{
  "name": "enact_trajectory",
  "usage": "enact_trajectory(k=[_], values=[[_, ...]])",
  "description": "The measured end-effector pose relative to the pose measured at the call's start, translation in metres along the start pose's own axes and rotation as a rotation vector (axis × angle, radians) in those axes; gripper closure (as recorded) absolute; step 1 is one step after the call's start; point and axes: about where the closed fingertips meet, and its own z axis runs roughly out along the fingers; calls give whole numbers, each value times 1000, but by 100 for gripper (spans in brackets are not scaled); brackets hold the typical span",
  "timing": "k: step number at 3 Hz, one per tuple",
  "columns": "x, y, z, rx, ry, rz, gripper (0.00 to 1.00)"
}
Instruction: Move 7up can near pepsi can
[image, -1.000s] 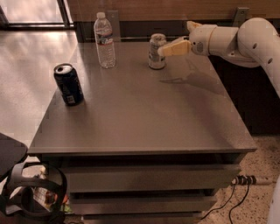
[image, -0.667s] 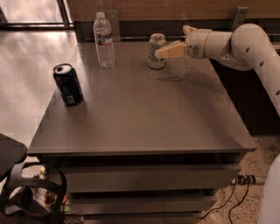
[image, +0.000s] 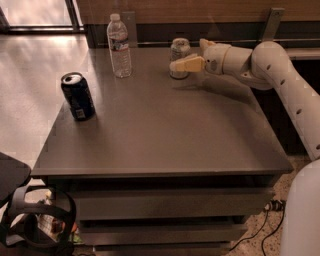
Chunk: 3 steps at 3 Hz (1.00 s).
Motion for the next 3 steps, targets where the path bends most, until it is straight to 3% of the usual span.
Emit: enact_trajectory(k=[2, 3], values=[[2, 4, 8, -13, -4, 6, 44], [3, 7, 13, -20, -4, 8, 76]])
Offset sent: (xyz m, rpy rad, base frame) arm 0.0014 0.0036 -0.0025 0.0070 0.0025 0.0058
